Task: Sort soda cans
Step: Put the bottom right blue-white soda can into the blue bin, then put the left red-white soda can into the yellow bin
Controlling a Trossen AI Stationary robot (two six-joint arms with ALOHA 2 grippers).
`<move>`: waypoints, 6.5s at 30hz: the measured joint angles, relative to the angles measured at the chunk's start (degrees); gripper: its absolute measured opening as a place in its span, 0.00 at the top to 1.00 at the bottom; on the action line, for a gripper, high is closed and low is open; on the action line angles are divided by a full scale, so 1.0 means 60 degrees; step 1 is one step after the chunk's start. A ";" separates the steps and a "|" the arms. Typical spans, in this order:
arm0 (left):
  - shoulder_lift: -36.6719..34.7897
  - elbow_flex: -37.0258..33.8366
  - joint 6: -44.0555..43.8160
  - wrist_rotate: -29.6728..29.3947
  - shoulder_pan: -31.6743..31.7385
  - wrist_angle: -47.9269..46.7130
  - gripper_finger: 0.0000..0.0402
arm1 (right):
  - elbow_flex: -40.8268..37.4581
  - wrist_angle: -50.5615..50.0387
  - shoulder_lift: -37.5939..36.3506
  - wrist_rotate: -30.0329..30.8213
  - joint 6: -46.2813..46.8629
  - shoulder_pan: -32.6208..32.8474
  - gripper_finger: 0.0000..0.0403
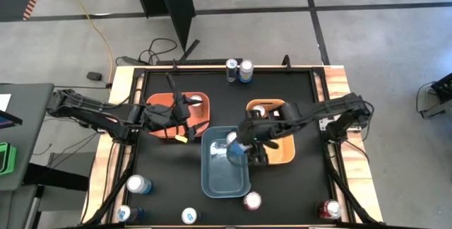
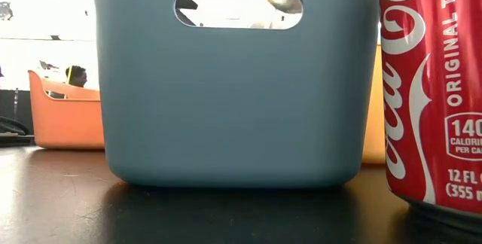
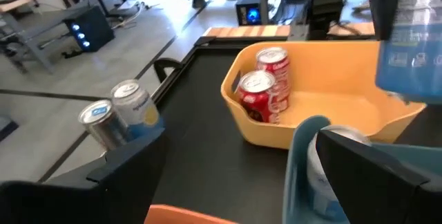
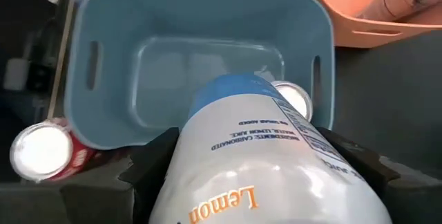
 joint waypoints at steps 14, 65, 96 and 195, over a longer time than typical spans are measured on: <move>-0.0404 0.0007 -0.0055 -0.0237 0.0000 -0.0655 0.09 | 0.0018 0.0183 0.2213 -0.0733 -0.0868 0.0048 0.23; -0.0663 0.0004 -0.0324 -0.0214 -0.0018 -0.1214 0.09 | 0.0407 0.0212 0.3911 -0.0657 -0.1005 0.0099 0.11; -0.0663 0.0004 -0.0466 -0.0214 -0.0018 -0.1352 0.09 | 0.2276 -0.1794 0.3897 0.0197 -0.0737 0.0846 0.12; 0.1567 0.1776 -0.0131 0.0699 -0.1294 -0.1847 0.09 | 0.1318 -0.0557 0.3329 0.1871 0.9512 0.4645 0.02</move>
